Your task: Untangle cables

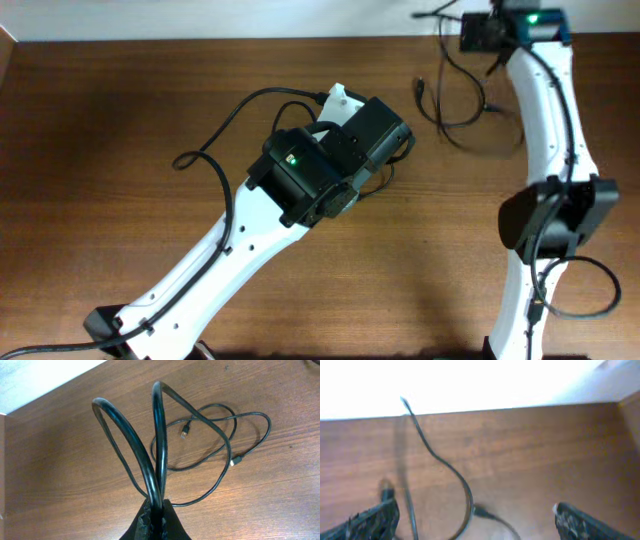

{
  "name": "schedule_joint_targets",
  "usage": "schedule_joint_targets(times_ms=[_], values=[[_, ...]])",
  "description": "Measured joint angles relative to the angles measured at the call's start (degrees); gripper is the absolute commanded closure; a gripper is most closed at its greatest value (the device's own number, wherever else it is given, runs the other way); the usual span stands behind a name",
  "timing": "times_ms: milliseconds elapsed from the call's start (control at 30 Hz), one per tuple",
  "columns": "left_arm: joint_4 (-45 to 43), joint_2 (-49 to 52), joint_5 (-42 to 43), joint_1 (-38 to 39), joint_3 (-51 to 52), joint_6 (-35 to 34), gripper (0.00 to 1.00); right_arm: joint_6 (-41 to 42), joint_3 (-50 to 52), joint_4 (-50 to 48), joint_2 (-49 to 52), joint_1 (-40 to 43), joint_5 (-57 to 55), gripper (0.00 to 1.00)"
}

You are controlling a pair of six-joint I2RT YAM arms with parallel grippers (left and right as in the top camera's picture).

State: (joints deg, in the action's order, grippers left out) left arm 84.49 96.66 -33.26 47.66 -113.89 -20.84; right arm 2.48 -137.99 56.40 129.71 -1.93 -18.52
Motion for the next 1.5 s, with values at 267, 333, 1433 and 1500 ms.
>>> schedule_joint_targets(times_ms=[267,333,1433,1500], values=[[-2.38,2.08,-1.77,0.0,-0.11,0.26,1.0,0.57,7.43,0.15,-0.48,-0.92,12.02,0.03],[-2.4,2.08,-2.34,0.0,-0.2,0.28,1.0,0.55,14.14,-3.63,0.68,-2.23,12.7,0.03],[0.09,1.05,-5.81,-0.09,-1.92,0.46,1.0,0.7,27.45,-13.2,7.5,-9.99,19.71,0.96],[0.15,1.05,-5.81,-0.11,-1.95,0.46,1.0,0.07,24.98,-9.75,8.17,-7.61,20.11,0.96]])
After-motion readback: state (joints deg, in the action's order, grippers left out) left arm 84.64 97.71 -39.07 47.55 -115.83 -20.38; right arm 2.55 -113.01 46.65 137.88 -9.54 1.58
